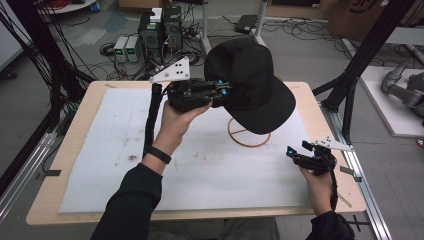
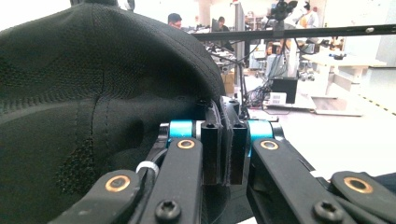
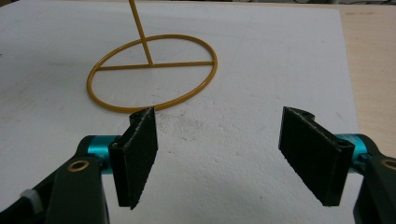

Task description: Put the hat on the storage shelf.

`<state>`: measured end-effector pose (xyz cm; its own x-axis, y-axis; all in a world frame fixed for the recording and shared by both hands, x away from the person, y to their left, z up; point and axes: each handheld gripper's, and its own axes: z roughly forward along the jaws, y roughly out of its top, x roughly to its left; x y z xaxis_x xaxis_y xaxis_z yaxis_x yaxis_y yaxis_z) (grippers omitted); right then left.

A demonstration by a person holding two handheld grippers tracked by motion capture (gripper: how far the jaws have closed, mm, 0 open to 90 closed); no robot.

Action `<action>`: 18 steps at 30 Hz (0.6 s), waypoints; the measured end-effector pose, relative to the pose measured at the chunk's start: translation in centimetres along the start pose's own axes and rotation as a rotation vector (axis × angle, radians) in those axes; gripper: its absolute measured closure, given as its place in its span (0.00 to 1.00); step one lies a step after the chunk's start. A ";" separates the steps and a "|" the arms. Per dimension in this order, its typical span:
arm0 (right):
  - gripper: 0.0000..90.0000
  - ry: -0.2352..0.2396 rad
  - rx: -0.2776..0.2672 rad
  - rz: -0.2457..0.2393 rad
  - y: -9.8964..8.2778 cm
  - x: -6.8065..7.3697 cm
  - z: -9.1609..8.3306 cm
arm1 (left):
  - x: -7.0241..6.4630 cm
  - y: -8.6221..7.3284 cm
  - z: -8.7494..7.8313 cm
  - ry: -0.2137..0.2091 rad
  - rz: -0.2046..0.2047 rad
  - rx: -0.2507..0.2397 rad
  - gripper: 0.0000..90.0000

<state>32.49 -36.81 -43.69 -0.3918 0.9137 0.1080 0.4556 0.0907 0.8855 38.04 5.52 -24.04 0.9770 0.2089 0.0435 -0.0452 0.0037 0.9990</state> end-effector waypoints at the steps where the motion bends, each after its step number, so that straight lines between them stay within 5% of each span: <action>1: 0.31 0.000 0.000 0.000 0.0 0.0 0.0 | 0.2 0.0 0.3 -0.004 -0.003 0.001 0.98; 18: 0.31 -0.004 -0.003 0.003 -0.1 -0.2 -0.1 | 2.2 -1.5 4.9 0.017 -0.049 0.029 0.97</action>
<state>32.42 -37.04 -43.79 -0.3877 0.9154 0.1086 0.4541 0.0871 0.8867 41.31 1.15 -25.40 0.9742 0.2257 -0.0050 0.0084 -0.0141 0.9999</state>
